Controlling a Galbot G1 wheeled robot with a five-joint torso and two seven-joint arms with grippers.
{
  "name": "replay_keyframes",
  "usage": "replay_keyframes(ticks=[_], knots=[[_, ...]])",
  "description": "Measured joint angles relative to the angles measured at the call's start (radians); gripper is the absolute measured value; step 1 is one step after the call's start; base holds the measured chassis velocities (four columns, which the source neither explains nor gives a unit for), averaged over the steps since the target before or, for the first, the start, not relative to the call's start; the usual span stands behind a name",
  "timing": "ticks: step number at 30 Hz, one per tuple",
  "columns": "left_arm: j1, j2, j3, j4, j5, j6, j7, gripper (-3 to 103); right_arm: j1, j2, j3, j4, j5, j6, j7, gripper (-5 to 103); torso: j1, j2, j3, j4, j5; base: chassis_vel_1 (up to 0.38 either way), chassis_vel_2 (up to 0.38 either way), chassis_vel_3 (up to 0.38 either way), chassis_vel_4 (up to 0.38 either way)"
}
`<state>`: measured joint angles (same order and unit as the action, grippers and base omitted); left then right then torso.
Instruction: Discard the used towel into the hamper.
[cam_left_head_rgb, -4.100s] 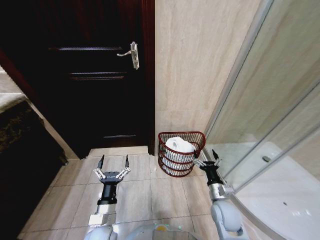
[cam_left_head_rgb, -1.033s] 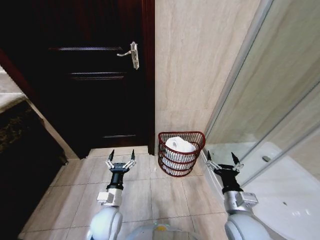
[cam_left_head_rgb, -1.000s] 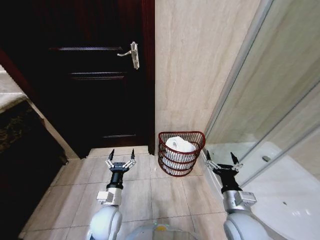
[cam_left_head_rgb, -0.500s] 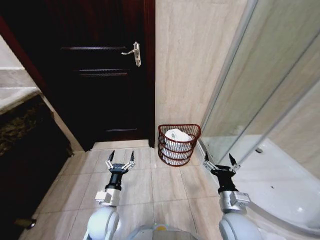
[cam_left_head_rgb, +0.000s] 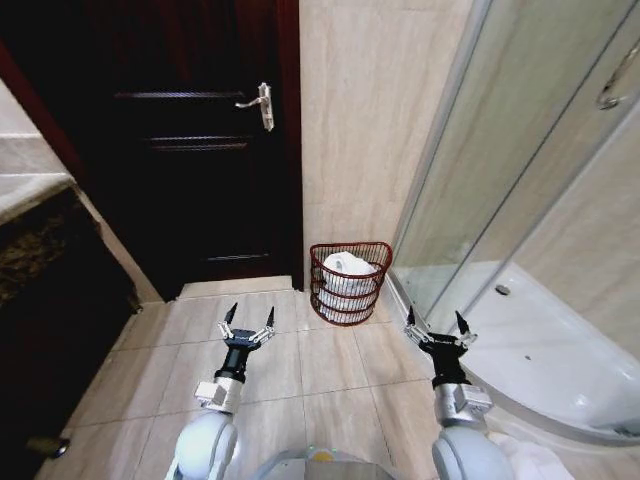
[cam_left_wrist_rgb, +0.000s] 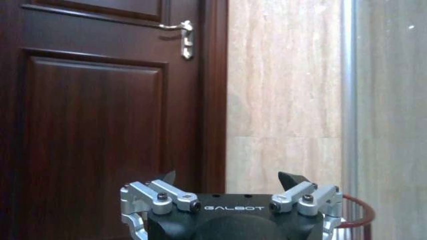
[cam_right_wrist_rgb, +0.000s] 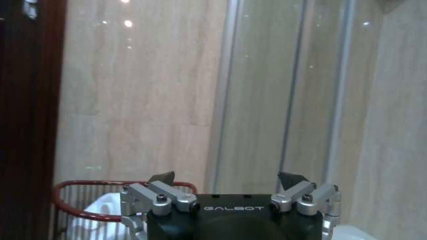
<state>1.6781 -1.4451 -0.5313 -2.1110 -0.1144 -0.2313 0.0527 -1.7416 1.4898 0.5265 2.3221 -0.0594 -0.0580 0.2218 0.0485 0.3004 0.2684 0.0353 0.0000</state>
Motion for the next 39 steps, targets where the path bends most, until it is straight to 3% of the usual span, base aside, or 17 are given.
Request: replay_keyframes(ticks=[12,22,30,39], knots=[[-0.004,-0.008,0.002,0.005,0.000,-0.004,0.008,100,-0.015,0.005,0.011,-0.003,0.002,0.022,0.017,100,0.000,0.000,0.000,0.0000,0.0000,-0.088,-0.100,-0.100,-0.084],[0.015,-0.047,-0.020,-0.004,-0.010,-0.025,0.016,100,-0.070,0.033,0.041,-0.003,0.060,0.095,0.020,100,-0.002,-0.003,-0.002,-0.0004,0.0002,-0.110,-0.114,-0.111,-0.122],[0.029,-0.097,-0.027,-0.012,0.003,-0.044,0.015,100,-0.109,0.064,0.091,0.006,0.065,0.165,-0.049,100,-0.015,-0.039,-0.024,0.0000,0.0000,-0.014,-0.012,-0.014,-0.016],[0.020,-0.114,-0.023,-0.013,0.033,-0.039,0.015,100,-0.113,0.066,0.113,-0.026,0.113,0.183,-0.097,100,-0.024,-0.073,-0.049,-0.0001,0.0001,0.000,0.000,0.000,0.000]])
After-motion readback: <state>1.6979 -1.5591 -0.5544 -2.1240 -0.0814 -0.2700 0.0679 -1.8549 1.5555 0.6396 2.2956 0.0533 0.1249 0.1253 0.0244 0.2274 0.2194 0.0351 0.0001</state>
